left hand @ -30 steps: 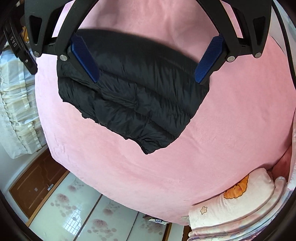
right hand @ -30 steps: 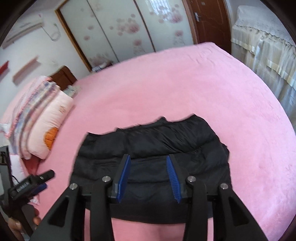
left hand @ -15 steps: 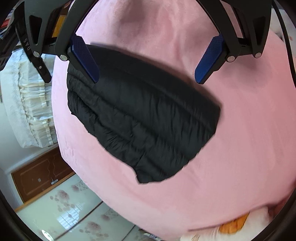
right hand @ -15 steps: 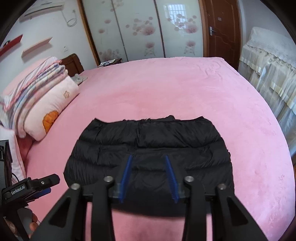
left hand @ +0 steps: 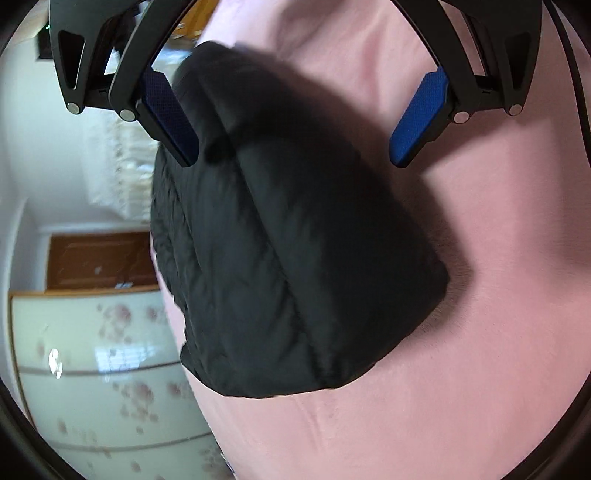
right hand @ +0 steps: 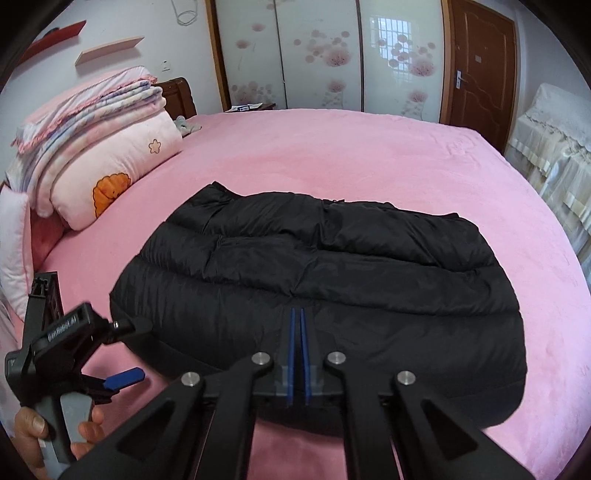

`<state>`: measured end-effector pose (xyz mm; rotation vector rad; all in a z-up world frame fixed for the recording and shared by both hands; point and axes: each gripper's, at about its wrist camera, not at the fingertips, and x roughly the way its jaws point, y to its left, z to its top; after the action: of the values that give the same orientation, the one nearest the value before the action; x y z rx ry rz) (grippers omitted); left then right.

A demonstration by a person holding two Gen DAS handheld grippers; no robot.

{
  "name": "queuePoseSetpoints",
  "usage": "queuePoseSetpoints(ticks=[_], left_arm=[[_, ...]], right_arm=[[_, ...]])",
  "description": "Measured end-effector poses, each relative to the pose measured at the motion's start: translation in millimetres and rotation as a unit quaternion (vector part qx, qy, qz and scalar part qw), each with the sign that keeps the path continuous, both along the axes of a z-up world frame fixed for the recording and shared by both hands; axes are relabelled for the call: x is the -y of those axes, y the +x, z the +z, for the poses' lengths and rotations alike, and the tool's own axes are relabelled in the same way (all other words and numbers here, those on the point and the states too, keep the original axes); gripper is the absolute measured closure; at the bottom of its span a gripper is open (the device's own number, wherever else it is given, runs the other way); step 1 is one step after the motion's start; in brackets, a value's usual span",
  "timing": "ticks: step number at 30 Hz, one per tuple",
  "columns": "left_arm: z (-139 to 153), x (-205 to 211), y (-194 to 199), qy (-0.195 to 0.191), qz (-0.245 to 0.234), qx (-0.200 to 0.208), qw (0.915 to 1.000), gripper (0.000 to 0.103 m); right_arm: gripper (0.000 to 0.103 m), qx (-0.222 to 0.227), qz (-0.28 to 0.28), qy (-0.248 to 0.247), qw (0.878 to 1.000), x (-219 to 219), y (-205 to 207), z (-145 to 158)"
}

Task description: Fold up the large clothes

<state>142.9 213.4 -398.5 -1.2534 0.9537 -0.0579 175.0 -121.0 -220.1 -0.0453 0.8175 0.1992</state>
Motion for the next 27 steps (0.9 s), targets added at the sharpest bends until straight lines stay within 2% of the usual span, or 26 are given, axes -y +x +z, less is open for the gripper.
queuePoseSetpoints(ticks=[3,6,12,16,17,18,19,20,21,23,24,25,27], left_arm=[[-15,-1,9,-0.044,0.011,0.023,0.9987,0.001],[-25,-3,17,-0.066,0.017,0.037,0.997,0.001],[-40,2,42,-0.071,0.018,0.043,0.9964,0.001],[-40,11,59,-0.055,0.016,0.038,0.9976,0.001],[-38,13,61,-0.049,0.019,0.037,0.9979,0.013],[-33,17,65,-0.036,0.016,0.037,0.9986,0.023],[-29,20,68,-0.023,0.01,0.037,0.999,0.039],[-23,23,71,-0.008,0.005,0.036,0.9993,0.05],[-16,26,73,0.009,0.0,0.037,0.9993,0.056],[7,39,78,0.067,-0.018,0.042,0.9967,0.073],[19,47,80,0.103,-0.032,0.048,0.993,0.076],[36,60,83,0.151,-0.05,0.062,0.9852,0.08],[64,85,85,0.222,-0.081,0.092,0.9672,0.083]], right_arm=[[0.1,0.008,-0.002,-0.005,1.0,-4,5,-8],[0.1,0.009,-0.009,-0.003,1.0,-6,15,-17],[0.1,0.001,-0.012,-0.005,1.0,-8,32,-38],[0.102,-0.016,-0.015,-0.009,1.0,-9,41,-61],[0.102,-0.019,-0.015,-0.008,1.0,-9,42,-66],[0.102,-0.022,-0.016,-0.008,1.0,-8,43,-70],[0.102,-0.025,-0.018,-0.007,0.999,-8,45,-74],[0.102,-0.028,-0.02,-0.003,0.999,-6,46,-77],[0.102,-0.032,-0.023,0.002,0.999,-5,48,-80],[0.102,-0.043,-0.028,0.014,0.999,-1,52,-86],[0.102,-0.048,-0.031,0.018,0.998,0,54,-89],[0.103,-0.054,-0.033,0.021,0.998,1,55,-93],[0.103,-0.061,-0.038,0.025,0.997,3,57,-98]])
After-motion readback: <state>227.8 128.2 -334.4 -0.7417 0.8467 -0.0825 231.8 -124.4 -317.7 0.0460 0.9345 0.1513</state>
